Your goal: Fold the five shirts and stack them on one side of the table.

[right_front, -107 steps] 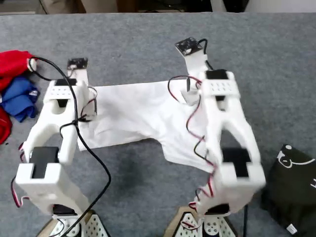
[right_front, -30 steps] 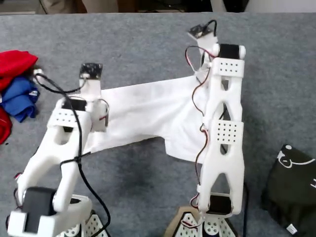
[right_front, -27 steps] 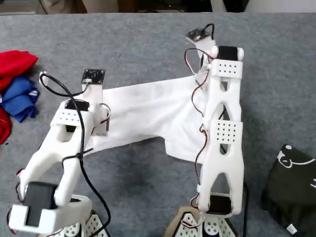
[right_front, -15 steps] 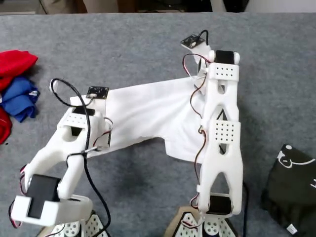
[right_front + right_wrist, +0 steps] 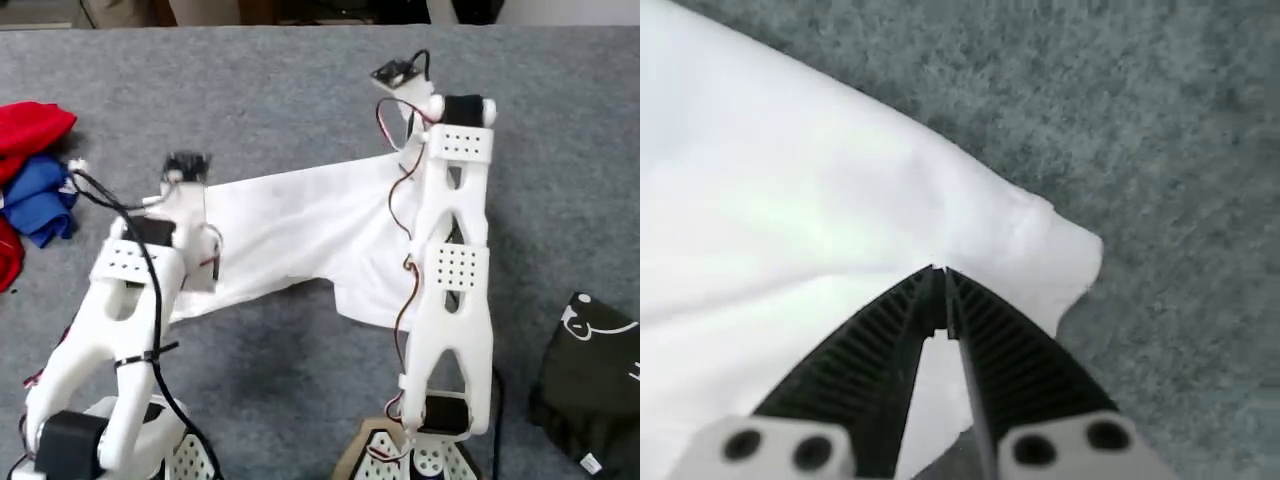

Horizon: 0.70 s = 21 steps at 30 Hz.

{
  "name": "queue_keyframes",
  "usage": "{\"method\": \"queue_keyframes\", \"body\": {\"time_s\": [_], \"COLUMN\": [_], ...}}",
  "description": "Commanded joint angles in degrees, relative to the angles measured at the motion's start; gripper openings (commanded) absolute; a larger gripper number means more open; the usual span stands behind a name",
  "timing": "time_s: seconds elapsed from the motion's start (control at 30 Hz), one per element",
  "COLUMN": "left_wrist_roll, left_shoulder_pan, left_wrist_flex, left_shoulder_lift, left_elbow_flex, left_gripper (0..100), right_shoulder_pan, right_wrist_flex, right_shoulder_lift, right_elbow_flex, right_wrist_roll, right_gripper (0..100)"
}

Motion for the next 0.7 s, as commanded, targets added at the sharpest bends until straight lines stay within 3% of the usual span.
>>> {"method": "queue_keyframes", "body": {"time_s": [0.0,0.2,0.33,0.53,0.67], "left_wrist_roll": [0.1,0.0,0.0,0.0,0.0], "left_shoulder_pan": [-2.9,-8.6,-12.6,-13.6,-13.7], "left_wrist_flex": [-5.6,-17.0,-17.2,-17.2,-17.2], "left_shoulder_lift": [-0.6,16.0,28.0,41.5,46.7], "left_elbow_flex": [-6.2,-10.1,-20.1,-29.7,-32.3], "left_gripper": [2,2,2,2,2], "right_shoulder_pan": [2.2,3.8,4.5,6.1,6.5], "right_wrist_flex": [1.5,1.4,-1.9,-20.0,-22.3], "right_shoulder_lift": [-10.0,-26.1,-29.8,-25.8,-23.7], "right_elbow_flex": [-0.7,17.4,32.6,51.9,54.4], "right_wrist_roll": [-3.3,-3.7,-3.7,-3.3,-1.0], "right_gripper": [0.5,0.5,0.5,0.5,0.5]}}
